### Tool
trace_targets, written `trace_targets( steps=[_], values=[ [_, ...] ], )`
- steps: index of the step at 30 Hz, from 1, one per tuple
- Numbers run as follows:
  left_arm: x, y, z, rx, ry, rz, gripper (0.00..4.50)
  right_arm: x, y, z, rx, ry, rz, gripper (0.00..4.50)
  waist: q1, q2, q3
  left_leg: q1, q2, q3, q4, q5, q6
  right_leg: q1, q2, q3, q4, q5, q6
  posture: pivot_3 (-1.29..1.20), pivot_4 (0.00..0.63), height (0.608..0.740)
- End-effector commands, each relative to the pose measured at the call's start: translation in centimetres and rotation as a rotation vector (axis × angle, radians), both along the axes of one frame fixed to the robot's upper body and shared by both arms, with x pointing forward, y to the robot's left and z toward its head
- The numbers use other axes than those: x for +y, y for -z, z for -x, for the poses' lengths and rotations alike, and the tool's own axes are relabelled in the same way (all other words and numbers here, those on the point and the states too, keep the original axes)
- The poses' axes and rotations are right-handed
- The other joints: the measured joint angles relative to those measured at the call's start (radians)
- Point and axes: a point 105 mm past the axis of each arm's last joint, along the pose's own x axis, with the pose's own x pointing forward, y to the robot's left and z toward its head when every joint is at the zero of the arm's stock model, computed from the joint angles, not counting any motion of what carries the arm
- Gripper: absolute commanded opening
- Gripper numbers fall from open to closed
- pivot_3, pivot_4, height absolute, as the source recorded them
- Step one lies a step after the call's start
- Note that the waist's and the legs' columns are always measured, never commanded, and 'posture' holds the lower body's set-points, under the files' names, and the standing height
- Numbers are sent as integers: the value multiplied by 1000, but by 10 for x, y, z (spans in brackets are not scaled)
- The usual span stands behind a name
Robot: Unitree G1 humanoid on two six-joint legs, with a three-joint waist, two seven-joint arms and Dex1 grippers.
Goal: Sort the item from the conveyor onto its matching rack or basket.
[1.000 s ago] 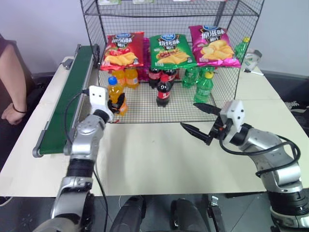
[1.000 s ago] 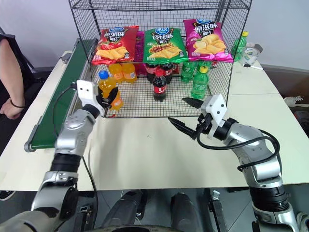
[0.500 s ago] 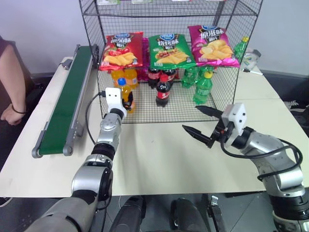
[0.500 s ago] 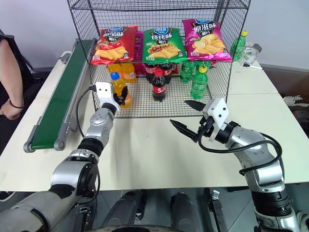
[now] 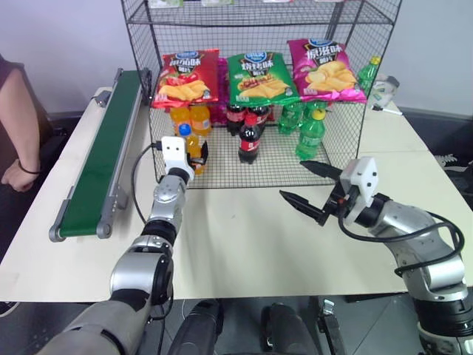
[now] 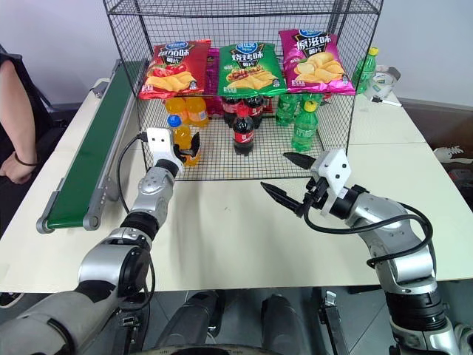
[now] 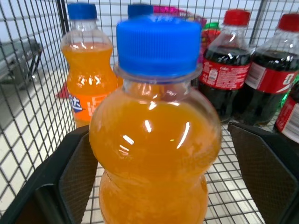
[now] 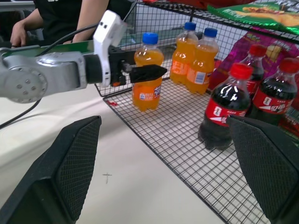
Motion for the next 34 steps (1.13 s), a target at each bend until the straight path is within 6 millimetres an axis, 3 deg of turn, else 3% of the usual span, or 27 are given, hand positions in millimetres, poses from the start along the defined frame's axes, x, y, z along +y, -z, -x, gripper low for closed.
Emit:
trace_targets(
  steps=[1,7,12,16,22,28,34],
  values=[
    [9,-18,4,-60,-3,15,4430,3,-19,4,-72,-13,7,4500,0,0,0,0,0,0,0,0,0,0,0,0,0,0,0,0,150,740],
    [14,-28,19,-85,20,9,4430,3,-20,3,-67,-18,6,4500,0,0,0,0,0,0,0,0,0,0,0,0,0,0,0,0,150,740],
    [9,-39,47,-75,152,-15,4430,2,-18,3,-62,-24,8,4500,-1,1,0,0,0,0,0,0,0,0,0,1,0,0,0,0,150,740],
    [17,-48,66,-58,194,-68,4430,0,-17,3,-58,-24,12,4500,0,1,-1,1,1,0,0,0,0,0,-1,1,1,0,0,0,150,740],
    [51,-52,103,69,313,-122,4430,-5,-16,4,-52,-21,21,4500,-6,2,-1,1,1,0,-1,0,0,-1,-1,2,0,0,-1,0,150,740],
    [85,-57,121,134,278,-175,4430,-7,-15,1,-47,-20,28,4500,1,2,-1,1,1,0,-1,0,0,0,-2,2,0,0,-1,0,150,740],
    [94,-59,125,144,258,-191,4430,-9,-17,-2,-45,-17,36,4500,3,2,-1,1,1,0,-1,0,0,0,-2,2,-1,-2,-4,0,150,740]
  ],
)
